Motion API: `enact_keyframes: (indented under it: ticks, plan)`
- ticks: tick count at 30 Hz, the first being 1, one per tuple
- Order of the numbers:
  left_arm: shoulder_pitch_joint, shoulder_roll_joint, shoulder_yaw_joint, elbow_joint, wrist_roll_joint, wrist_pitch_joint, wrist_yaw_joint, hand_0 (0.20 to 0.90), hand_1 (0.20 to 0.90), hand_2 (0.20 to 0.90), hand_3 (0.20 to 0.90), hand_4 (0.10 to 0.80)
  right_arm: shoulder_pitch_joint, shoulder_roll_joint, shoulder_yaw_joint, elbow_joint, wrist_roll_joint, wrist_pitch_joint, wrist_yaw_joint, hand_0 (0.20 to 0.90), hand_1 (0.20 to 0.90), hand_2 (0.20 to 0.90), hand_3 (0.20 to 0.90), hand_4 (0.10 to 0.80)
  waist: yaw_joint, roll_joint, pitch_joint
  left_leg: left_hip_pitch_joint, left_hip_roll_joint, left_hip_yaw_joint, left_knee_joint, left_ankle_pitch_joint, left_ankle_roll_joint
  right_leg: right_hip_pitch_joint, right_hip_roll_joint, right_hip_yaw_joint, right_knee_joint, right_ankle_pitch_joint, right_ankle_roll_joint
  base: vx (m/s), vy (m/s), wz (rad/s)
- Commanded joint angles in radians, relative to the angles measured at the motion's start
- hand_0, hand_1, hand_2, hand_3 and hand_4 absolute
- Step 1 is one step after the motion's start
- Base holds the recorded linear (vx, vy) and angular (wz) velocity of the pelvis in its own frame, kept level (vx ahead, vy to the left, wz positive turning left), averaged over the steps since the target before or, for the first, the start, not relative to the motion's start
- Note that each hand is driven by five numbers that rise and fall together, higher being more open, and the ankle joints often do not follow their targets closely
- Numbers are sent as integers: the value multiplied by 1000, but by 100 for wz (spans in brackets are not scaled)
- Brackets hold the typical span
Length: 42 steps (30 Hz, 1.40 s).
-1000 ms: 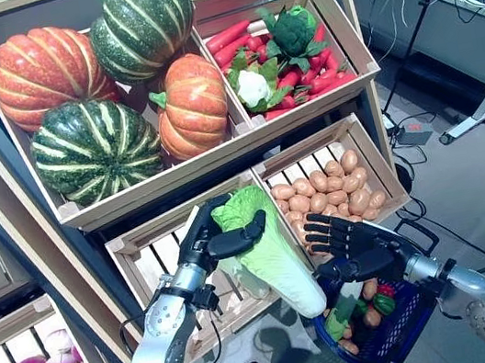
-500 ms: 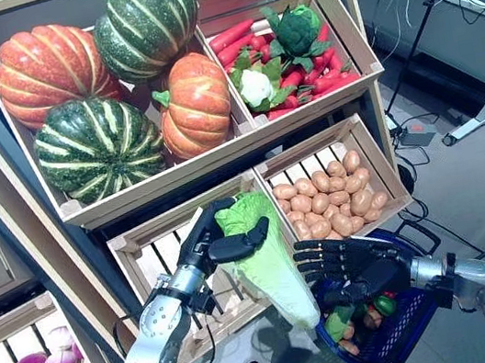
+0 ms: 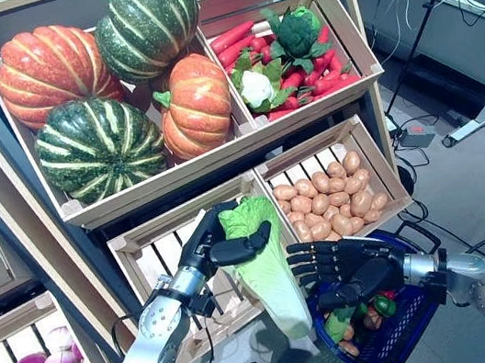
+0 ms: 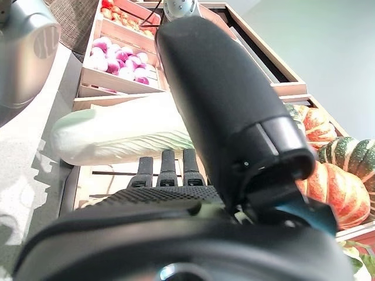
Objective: Put vegetables into the basket
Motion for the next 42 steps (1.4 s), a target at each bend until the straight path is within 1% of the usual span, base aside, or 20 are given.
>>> enact_keyframes:
  ticks: [1,8,11,13,19,21,27,31,35,41,42]
  plan:
    - [-144,-31,-2,-101,-66,-134,-11,300,300,300,300,400,-98,14,60,-23,89,-38,13,900,900,900,900,800,14,-11,-76,92,30,12,2,-140,-51,-46,-39,32,-64,135,33,0,0,0]
    - [-142,-44,-2,-103,-64,-135,-7,300,300,300,300,400,-106,54,82,-2,70,-27,-22,900,900,900,900,800,15,-7,-80,93,30,10,2,-141,-50,-46,-40,34,-64,134,33,0,0,0]
    - [-141,-51,-4,-105,-58,-134,-5,300,300,300,300,400,-108,71,91,13,75,-30,-75,900,900,900,900,800,16,-6,-80,94,30,9,2,-140,-50,-45,-40,35,-64,133,33,0,0,0]
    - [-141,-57,-5,-108,-59,-131,3,300,300,300,300,400,-113,92,92,27,99,-31,-132,900,900,900,900,800,16,-4,-80,95,29,8,2,-141,-49,-45,-40,37,-64,134,33,0,0,0]
    - [-134,-74,-1,-113,-60,-132,9,300,300,300,300,400,-105,136,100,39,72,-40,-200,900,900,900,900,800,15,0,-79,97,28,9,2,-141,-47,-44,-40,40,-64,134,33,0,0,0]
    - [-131,-78,-3,-113,-62,-136,8,300,300,300,300,400,-103,152,104,44,90,-45,-236,900,900,900,900,800,15,2,-78,96,27,9,2,-140,-46,-44,-40,42,-64,135,33,0,0,0]
    - [-130,-92,-5,-124,-51,-127,17,300,300,300,300,400,-102,187,107,73,76,-50,-322,900,900,900,900,800,14,6,-76,96,26,11,2,-142,-45,-46,-41,45,-64,134,34,0,0,0]
    - [-130,-95,0,-131,-51,-116,26,300,300,300,300,400,-99,208,108,102,72,-52,-357,900,900,900,900,800,15,8,-77,98,26,11,2,-143,-44,-44,-42,44,-64,134,34,0,0,0]
    - [-124,-94,8,-144,-54,-107,23,300,300,300,300,400,-94,214,104,107,70,-43,-337,900,900,900,900,800,16,9,-76,96,27,12,2,-142,-44,-45,-41,45,-64,134,34,0,0,0]
    - [-122,-97,6,-139,-64,-111,4,300,300,300,300,400,-95,216,125,107,40,10,-243,900,900,900,900,800,21,7,-75,97,27,9,2,-143,-44,-42,-41,42,-64,132,32,0,0,0]
    - [-122,-97,6,-139,-67,-110,-2,300,300,300,300,400,-95,212,132,104,23,34,-221,900,900,900,900,800,22,6,-76,98,27,9,2,-143,-45,-42,-41,41,-64,131,32,0,0,0]
